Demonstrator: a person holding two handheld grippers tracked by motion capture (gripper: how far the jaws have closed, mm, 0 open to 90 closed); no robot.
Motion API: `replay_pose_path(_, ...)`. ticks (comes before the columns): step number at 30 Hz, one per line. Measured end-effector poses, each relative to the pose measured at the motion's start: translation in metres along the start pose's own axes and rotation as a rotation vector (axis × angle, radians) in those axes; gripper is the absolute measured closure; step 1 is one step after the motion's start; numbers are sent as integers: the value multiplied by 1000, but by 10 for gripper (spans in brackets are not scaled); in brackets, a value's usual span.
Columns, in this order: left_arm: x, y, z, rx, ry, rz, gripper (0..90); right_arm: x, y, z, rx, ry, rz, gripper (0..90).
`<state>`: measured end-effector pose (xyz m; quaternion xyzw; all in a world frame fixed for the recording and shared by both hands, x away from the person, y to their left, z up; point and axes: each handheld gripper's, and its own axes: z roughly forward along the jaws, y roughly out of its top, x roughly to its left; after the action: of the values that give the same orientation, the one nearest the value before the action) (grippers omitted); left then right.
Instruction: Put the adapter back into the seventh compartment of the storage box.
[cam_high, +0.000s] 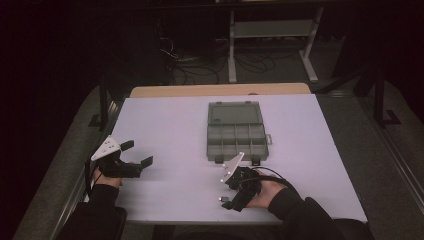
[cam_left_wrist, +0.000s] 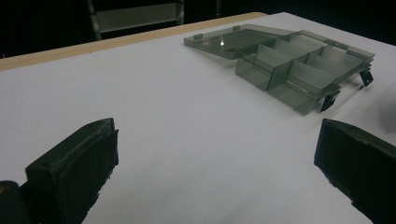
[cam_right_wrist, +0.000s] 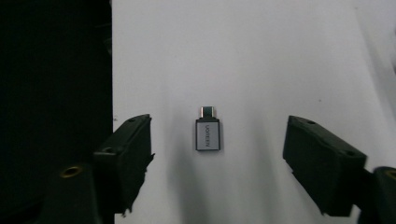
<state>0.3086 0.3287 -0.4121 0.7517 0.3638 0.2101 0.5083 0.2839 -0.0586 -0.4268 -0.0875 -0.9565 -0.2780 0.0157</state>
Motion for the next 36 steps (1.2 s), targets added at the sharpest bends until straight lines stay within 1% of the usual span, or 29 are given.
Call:
replay_pose_path(1,0,0,0,0,0,0,0,0,0,0,0,0,0,246)
replay_pose_path(3,0,0,0,1,0,-2,0,1,0,1,1,8,-11,284)
replay_pose_path(5,0,0,0,1,-1,-2,0,1,1,2,2,7,-12,294)
replay_pose_path(7,0,0,0,2,-2,2,0,3,1,4,6,13,-21,348)
replay_pose_path(12,0,0,0,2,-2,0,0,3,2,7,9,17,-26,419)
replay_pose_path(15,0,0,0,3,-3,0,0,4,3,8,9,12,-26,466)
replay_pose_path(16,0,0,0,3,-3,0,0,4,3,8,9,12,-26,466)
replay_pose_path(17,0,0,0,3,-4,0,0,4,3,8,8,10,-25,487)
replay_pose_path(18,0,0,0,3,-4,0,0,4,3,8,10,8,-26,536)
replay_pose_path(20,0,0,0,2,-4,0,0,4,3,9,11,8,-26,547)
replay_pose_path(21,0,0,0,2,-4,0,0,4,3,9,11,3,-27,572)
replay_pose_path(24,0,0,0,1,-4,0,0,3,3,9,13,0,-24,599)
replay_pose_path(27,0,0,0,3,-5,0,0,3,3,9,20,-2,-16,610)
replay_pose_path(28,0,0,0,2,-4,2,0,3,3,10,24,-4,-14,638)
replay_pose_path(36,0,0,0,3,-3,2,0,3,3,12,30,-5,-17,698)
